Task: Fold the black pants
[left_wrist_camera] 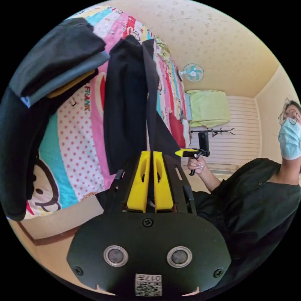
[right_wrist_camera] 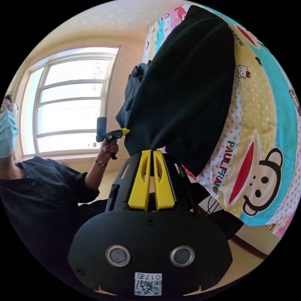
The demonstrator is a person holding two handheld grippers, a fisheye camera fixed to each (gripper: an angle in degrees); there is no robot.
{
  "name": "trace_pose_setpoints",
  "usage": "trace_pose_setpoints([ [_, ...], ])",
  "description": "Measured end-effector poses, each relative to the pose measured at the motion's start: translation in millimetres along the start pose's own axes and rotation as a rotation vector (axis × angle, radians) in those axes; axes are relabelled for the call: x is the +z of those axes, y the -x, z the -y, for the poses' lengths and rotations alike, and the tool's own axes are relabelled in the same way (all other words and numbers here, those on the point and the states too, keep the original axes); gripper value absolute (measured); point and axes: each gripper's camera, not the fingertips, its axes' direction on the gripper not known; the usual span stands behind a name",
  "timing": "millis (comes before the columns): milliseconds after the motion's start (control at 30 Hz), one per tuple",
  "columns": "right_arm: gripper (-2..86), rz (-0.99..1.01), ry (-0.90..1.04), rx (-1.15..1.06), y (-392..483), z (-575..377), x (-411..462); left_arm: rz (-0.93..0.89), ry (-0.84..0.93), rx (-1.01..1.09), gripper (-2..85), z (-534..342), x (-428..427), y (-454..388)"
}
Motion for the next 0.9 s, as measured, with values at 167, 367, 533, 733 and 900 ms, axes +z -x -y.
trace_pose_setpoints([
  [167,5.8,-0.136,0.104,0.195,-72.2,-7.5,66.8,0.129,0.133,-0.311,7.3,-19.4,57.3,73.6],
  [367,14.1,-0.249,-0.154,0.228,-116.7,18.6,18.2,0.171,-0.182,-0.180,13.8,-6.2,45.6,51.7],
  [533,7.3,-0.306,-0.065,0.248,-149.8,64.2,63.9,0.089,0.045,-0.191,7.7,21.4,124.9,71.1],
  [733,2.9,-0.322,0.110,0.125,-116.1,29.8,43.9,0.062,0.106,-0.060,2.4,-33.0,147.6,-1.3],
  [900,3.3,-0.488,0.533,0.122,-128.5,-26.6,76.7,-0.016,0.461,-0.112,4.7,-78.6,218.6,-28.7],
])
